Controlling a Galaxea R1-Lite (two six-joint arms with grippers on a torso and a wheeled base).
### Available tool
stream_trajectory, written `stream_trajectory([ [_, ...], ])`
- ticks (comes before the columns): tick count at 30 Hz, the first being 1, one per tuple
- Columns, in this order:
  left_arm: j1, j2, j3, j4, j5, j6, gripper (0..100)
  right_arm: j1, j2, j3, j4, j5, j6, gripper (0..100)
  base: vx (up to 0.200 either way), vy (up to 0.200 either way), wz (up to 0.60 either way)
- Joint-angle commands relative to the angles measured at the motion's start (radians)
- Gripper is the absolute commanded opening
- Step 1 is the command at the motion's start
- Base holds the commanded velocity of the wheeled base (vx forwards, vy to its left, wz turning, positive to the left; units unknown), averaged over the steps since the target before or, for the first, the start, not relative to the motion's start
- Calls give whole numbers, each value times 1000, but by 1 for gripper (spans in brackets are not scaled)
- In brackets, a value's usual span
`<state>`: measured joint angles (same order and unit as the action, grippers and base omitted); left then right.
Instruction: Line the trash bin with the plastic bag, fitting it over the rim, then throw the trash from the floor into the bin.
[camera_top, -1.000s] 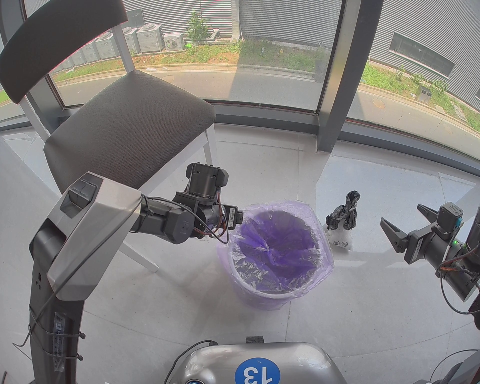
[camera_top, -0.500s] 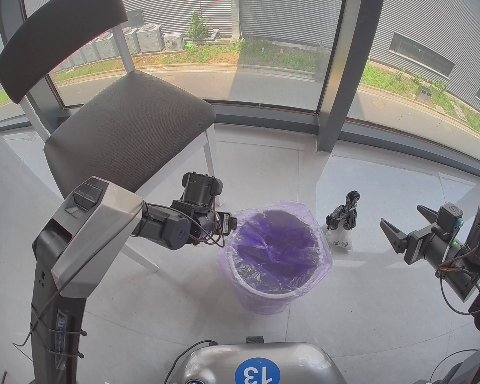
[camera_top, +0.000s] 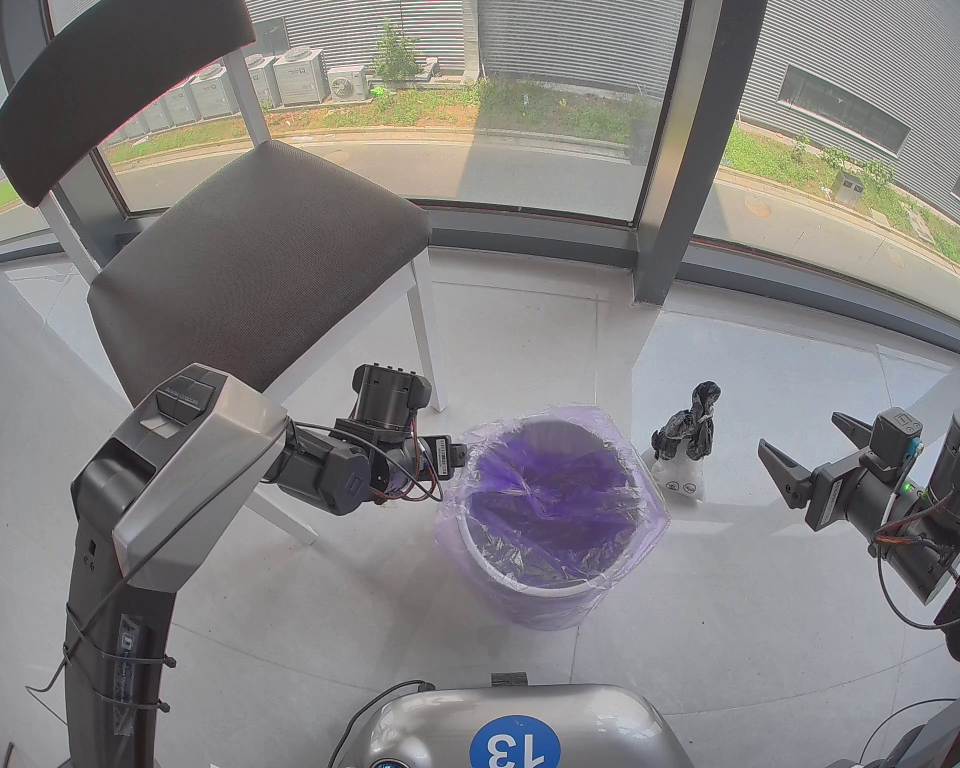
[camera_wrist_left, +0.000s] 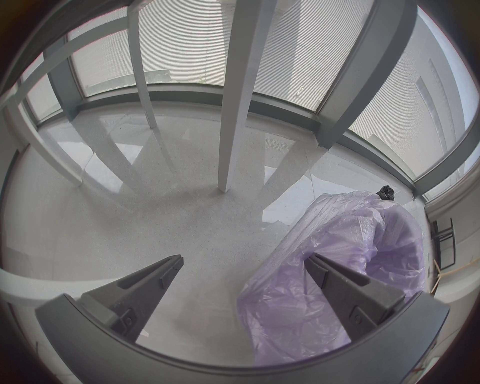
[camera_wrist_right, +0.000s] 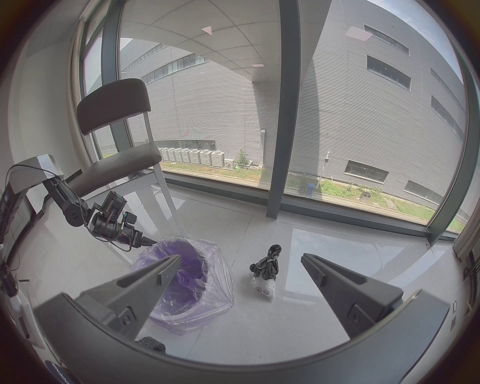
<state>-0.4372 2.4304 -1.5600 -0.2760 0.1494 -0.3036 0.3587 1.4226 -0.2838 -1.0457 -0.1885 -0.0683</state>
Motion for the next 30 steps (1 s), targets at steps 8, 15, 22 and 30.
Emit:
stream_trajectory([
  [8,41,-51,18,1,-13,-55,100,2,10,3,0,1,-1,100,0,0,0],
  [15,46,-192,175,-35,-54,-54,100,2,10,3,0,1,-1,100,0,0,0],
  [22,40,-254,336,-117,-90,-55,100,9,-1,9,0,0,-1,100,0,0,0],
  [30,32,-221,437,-215,-103,-54,100,11,-4,18,0,0,-2,100,0,0,0],
])
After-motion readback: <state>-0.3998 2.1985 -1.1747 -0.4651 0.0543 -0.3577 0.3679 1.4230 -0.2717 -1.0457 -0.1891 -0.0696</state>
